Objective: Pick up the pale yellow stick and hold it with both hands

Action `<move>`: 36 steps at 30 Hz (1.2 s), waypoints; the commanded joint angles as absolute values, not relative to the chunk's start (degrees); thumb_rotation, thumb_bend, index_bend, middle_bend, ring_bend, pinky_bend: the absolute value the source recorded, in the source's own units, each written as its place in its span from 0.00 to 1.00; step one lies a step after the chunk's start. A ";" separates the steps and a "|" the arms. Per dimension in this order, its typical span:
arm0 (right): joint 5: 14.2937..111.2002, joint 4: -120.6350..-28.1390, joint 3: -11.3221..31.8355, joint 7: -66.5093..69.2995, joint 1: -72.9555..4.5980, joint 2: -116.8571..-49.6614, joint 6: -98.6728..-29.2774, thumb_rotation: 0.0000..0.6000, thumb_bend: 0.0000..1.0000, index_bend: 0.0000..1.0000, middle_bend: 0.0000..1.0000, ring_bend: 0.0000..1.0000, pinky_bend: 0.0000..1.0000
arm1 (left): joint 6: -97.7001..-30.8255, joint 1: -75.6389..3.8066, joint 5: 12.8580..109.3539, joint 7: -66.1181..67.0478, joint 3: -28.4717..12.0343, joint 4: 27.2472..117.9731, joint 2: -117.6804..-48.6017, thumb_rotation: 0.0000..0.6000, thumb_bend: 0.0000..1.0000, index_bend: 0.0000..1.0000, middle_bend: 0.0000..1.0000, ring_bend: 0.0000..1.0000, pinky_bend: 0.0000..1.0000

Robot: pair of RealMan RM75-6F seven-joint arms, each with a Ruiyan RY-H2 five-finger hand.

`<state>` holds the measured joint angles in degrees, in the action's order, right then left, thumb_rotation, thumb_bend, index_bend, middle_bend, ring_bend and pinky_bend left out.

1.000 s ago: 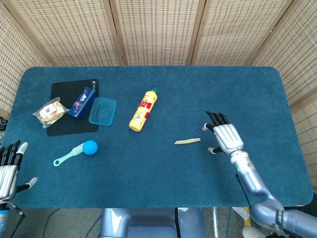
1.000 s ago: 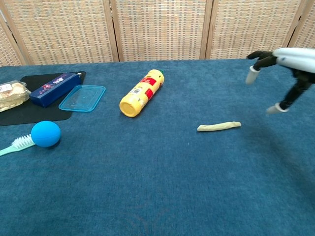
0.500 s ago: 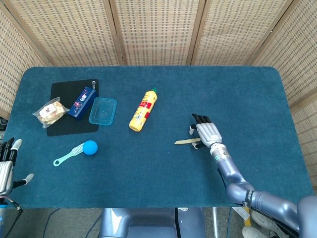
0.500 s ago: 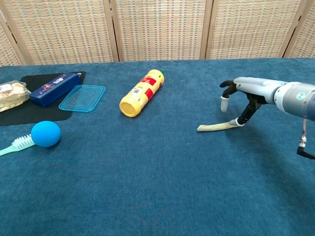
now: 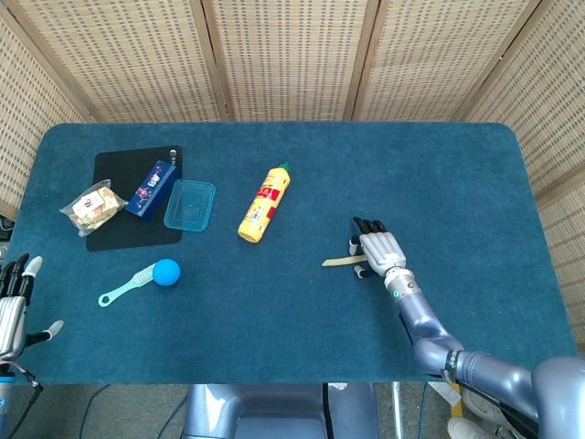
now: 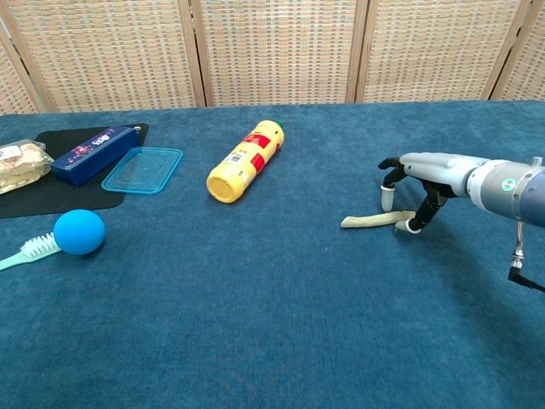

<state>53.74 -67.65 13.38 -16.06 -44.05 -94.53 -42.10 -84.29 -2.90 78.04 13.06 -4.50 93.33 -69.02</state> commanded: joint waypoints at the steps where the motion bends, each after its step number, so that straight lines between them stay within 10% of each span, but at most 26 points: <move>1: 53.69 -67.22 13.00 -16.19 -44.15 -94.72 -42.24 1.00 0.47 0.49 0.00 0.00 0.00 | -84.43 -2.85 78.16 13.02 -4.41 93.33 -68.98 1.00 0.00 0.00 0.00 0.00 0.00; 25: 55.93 -64.59 12.00 -11.70 -43.86 -95.17 -42.26 1.00 0.63 0.67 0.03 0.00 0.00 | -84.14 -3.11 77.99 13.75 -3.80 92.99 -69.53 1.00 0.00 0.00 0.00 0.00 0.00; 36: 58.48 -77.17 13.85 -4.74 -42.08 -88.95 -43.12 1.00 0.64 0.70 0.06 0.00 0.00 | -82.64 -4.69 78.93 14.34 -3.90 93.15 -69.41 1.00 0.00 0.00 0.00 0.00 0.00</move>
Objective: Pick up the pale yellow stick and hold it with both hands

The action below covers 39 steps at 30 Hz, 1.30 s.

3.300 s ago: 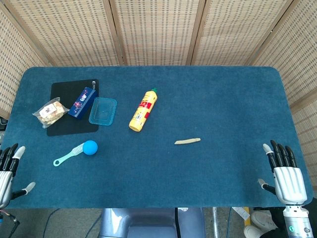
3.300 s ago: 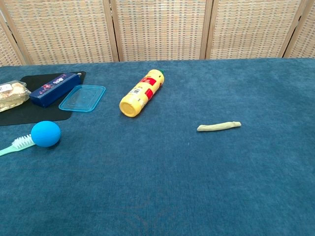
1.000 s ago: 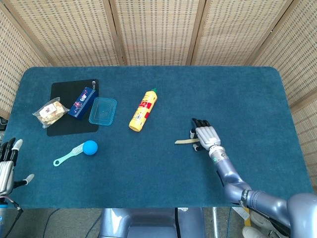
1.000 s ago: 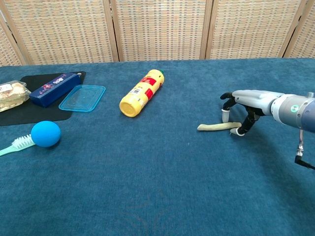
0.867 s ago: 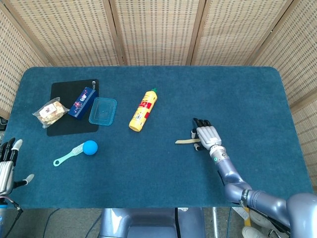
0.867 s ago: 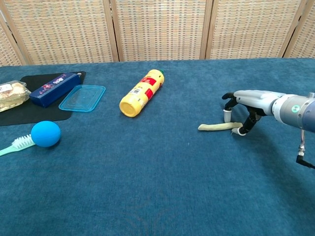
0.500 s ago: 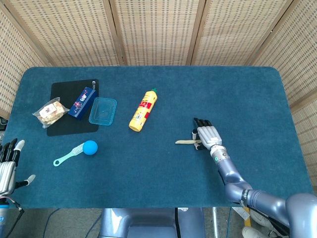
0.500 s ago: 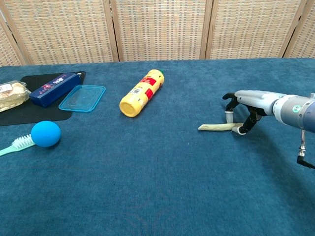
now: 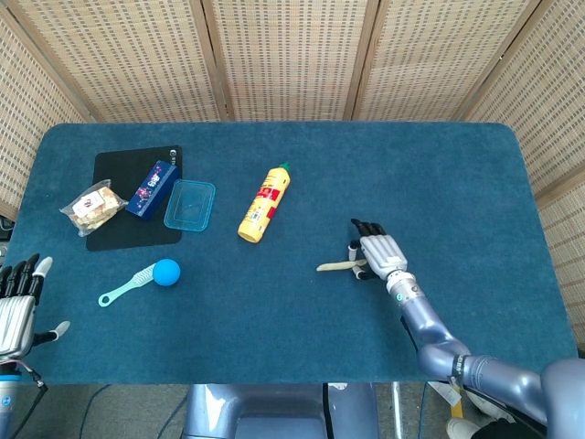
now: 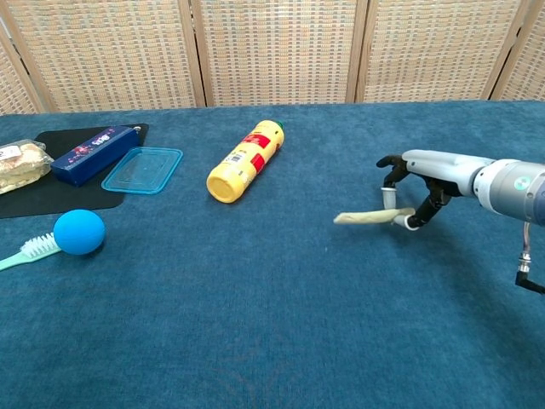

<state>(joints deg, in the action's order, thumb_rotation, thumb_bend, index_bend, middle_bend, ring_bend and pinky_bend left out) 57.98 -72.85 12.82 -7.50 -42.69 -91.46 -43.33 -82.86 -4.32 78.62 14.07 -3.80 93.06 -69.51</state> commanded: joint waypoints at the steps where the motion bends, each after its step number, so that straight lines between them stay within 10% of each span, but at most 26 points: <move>1: 58.24 -78.45 14.09 -4.29 -42.08 -88.26 -42.85 1.00 0.64 0.70 0.06 0.00 0.00 | -82.49 -4.97 79.21 14.53 -3.95 93.17 -69.35 1.00 0.00 0.00 0.00 0.00 0.00; 20: 33.01 -94.38 17.73 -9.95 -52.88 -86.11 -42.64 1.00 0.64 0.70 0.07 0.00 0.00 | -78.02 -19.45 97.68 10.51 -6.92 89.48 -69.51 1.00 0.00 0.00 0.00 0.00 0.00; 39: 20.07 -94.38 17.69 -16.02 -60.89 -91.82 -49.73 1.00 0.64 0.71 0.08 0.00 0.00 | -69.58 -36.45 105.57 3.09 -7.25 75.71 -80.97 1.00 0.08 0.32 0.00 0.00 0.00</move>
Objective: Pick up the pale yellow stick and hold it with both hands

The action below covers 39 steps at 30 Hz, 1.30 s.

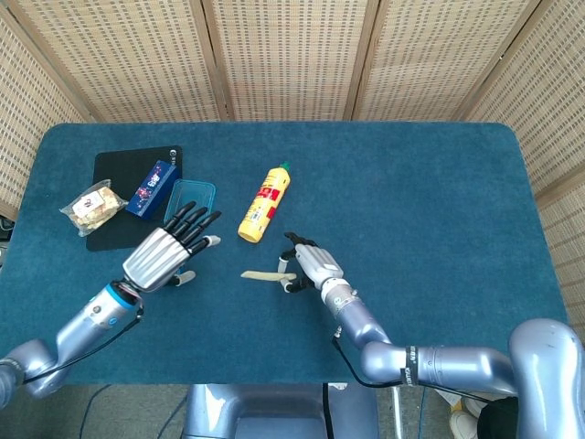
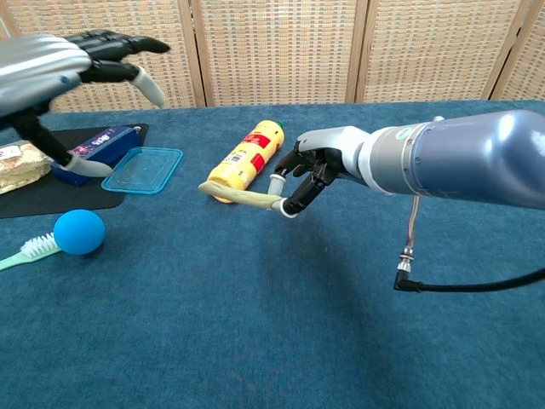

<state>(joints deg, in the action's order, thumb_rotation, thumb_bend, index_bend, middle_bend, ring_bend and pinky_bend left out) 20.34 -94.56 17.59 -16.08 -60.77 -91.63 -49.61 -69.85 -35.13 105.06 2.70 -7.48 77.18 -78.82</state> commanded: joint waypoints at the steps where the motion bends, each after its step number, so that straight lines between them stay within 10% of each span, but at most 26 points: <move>1: 19.89 -94.22 17.72 -15.94 -60.94 -91.94 -49.75 1.00 0.64 0.71 0.08 0.00 0.00 | -69.60 -36.81 105.56 3.12 -7.13 75.15 -81.94 1.00 0.08 0.33 0.00 0.00 0.00; 39: 21.55 -94.62 17.10 -12.37 -59.05 -92.66 -49.15 1.00 0.65 0.72 0.09 0.00 0.00 | -68.32 -42.43 98.58 2.59 -5.36 66.63 -97.95 1.00 0.30 0.50 0.00 0.00 0.00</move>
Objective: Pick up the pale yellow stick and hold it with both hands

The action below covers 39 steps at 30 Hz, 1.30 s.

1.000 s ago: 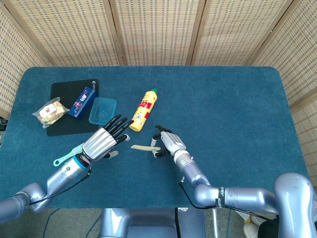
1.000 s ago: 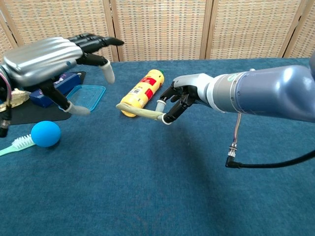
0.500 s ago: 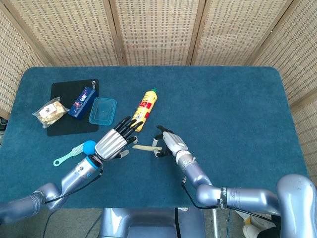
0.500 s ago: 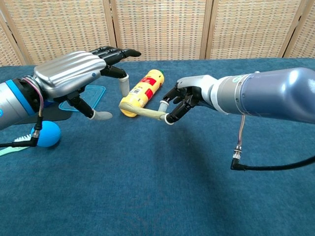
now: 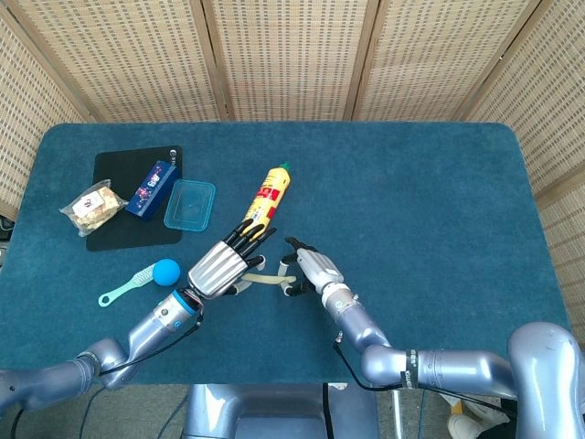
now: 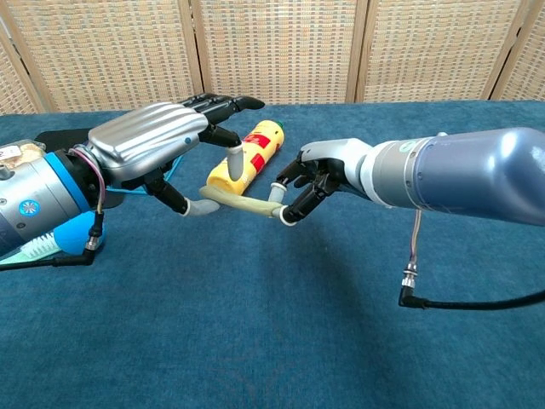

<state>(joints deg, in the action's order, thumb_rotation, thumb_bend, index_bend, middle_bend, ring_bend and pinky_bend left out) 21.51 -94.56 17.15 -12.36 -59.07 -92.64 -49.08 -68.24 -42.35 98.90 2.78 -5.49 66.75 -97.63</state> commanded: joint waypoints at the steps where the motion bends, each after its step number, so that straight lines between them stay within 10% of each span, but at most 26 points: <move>1: 21.59 -94.69 17.08 -12.39 -59.05 -92.68 -49.21 1.00 0.65 0.72 0.09 0.00 0.00 | -68.34 -42.45 98.42 2.46 -5.30 66.63 -98.08 1.00 0.30 0.50 0.00 0.00 0.00; 39: 23.02 -94.62 16.20 -11.12 -57.53 -91.69 -48.39 1.00 0.65 0.72 0.09 0.00 0.00 | -69.15 -43.29 96.53 3.05 -3.51 66.64 -99.22 1.00 0.40 0.63 0.00 0.00 0.00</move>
<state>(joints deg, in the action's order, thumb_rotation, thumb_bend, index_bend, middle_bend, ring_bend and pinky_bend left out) 23.01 -94.62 16.20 -11.12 -57.53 -91.70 -48.39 -69.15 -43.29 96.53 3.05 -3.51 66.64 -99.22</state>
